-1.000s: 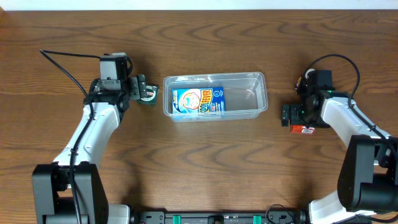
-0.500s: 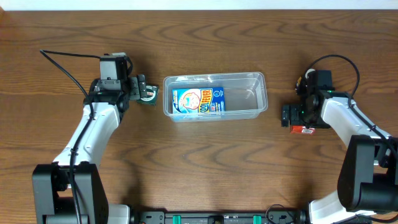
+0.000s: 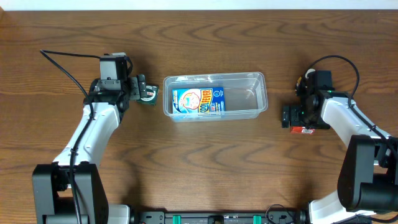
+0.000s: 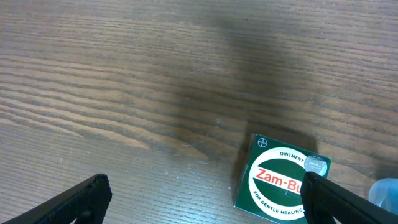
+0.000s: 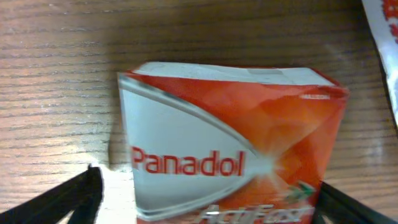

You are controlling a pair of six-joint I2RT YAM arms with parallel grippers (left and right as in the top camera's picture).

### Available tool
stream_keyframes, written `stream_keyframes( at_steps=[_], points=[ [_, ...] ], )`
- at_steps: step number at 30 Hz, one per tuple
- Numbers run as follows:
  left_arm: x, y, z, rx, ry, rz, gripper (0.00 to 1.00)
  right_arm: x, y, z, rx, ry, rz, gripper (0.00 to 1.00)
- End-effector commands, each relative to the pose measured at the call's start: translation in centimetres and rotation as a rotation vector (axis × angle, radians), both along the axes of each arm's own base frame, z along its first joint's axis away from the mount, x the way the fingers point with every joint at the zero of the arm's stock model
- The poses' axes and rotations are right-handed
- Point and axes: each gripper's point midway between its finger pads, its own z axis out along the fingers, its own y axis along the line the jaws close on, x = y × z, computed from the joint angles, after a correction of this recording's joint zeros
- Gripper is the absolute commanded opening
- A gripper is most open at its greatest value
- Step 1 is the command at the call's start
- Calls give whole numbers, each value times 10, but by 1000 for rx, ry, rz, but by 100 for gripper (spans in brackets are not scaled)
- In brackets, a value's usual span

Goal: Pack container
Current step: 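Grasp the red Panadol box with right gripper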

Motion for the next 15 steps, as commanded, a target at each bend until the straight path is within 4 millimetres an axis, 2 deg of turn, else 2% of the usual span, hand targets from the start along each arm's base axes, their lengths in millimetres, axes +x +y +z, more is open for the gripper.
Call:
stream_keyframes(
  at_steps=[1,8,10,12,15],
  points=[
    [4,2,5,2,-12,7,98,2,-4,1,3,-2,-8,88],
    [4,2,5,2,-12,7,98,0,-3,1,4,5,-8,75],
    [4,2,5,2,-12,7,98,-1,-2,3,4,14,-4,68],
    [4,2,5,2,-12,7,98,0,0,10,4,16,3,63],
    [4,2,5,2,-12,7,98,6,5,29,6,-2,7,60]
  ],
)
